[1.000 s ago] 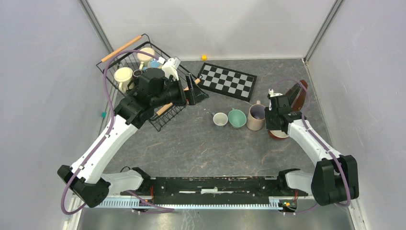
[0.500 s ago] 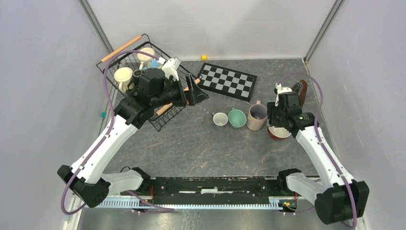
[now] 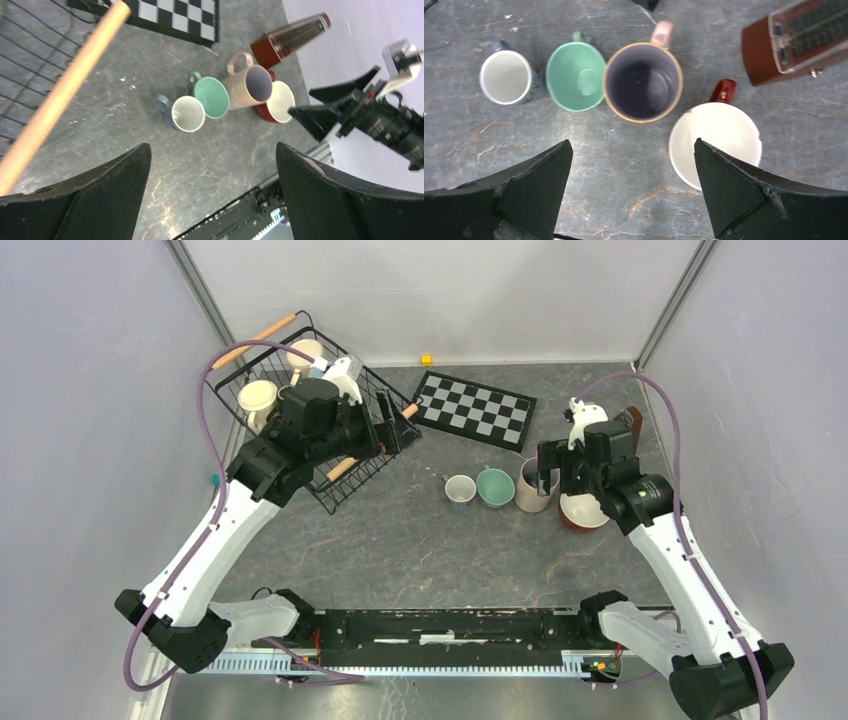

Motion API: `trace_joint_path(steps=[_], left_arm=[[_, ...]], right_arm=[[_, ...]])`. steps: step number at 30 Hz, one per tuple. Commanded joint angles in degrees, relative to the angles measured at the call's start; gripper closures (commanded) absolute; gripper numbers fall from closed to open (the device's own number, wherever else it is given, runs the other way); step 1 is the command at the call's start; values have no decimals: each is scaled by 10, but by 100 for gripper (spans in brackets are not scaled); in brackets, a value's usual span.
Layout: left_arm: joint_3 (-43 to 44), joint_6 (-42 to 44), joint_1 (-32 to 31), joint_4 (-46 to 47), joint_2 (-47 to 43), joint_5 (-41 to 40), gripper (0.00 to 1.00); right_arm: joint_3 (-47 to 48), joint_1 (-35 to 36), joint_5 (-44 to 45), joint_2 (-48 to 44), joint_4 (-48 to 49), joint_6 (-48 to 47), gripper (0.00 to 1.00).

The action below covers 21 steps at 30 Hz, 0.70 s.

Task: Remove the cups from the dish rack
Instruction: Place the cup at the center of the board, then unload the cup from the dish rack.

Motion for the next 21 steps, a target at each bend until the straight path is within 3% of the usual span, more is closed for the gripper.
trace_joint_path(steps=[1,8,21], left_arm=[[63,21,-2,-57,6,-121,0],[157,-4,17,-125,85,-292,0],[228,-36,170,-97,220,-273,0]], right_arm=[[23,38,-17,4,36,12,2],[28,89,-21,27,65,16,2],[43,102,-29,37,70,7,2]])
